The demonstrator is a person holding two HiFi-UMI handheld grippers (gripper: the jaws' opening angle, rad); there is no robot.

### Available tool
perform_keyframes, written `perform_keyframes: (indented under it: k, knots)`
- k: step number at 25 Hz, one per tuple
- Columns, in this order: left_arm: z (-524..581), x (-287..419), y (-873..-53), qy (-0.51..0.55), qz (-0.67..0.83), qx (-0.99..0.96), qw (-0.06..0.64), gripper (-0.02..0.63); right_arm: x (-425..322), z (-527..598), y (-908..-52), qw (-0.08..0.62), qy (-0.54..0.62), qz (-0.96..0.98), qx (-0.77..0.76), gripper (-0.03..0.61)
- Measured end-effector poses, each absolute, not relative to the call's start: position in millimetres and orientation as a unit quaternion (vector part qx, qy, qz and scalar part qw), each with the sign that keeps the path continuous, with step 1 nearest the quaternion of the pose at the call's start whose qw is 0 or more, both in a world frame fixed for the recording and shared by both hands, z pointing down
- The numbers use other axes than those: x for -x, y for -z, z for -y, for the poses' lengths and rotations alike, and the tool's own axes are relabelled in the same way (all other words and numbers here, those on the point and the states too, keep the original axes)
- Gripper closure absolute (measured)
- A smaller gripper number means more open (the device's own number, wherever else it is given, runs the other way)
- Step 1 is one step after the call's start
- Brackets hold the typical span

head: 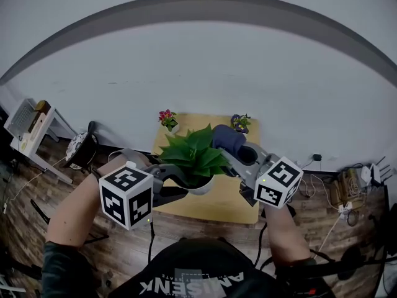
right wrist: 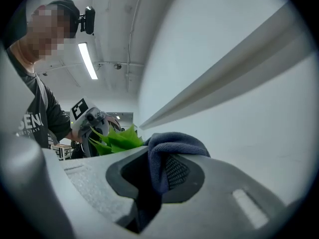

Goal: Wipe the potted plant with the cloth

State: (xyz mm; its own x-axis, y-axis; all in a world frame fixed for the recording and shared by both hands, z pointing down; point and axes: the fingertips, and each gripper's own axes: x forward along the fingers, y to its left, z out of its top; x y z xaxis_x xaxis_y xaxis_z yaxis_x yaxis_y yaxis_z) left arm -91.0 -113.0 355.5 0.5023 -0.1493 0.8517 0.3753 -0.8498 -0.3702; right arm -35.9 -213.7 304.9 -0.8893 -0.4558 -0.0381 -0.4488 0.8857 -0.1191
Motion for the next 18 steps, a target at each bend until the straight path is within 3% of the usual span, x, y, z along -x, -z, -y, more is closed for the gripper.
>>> perform_keyframes:
  k: [18]
  knots:
    - [109, 91, -346, 0.496, 0.072, 0.819, 0.281, 0.583, 47, 209, -354, 0.026, 0.122, -0.979, 0.162, 0.526]
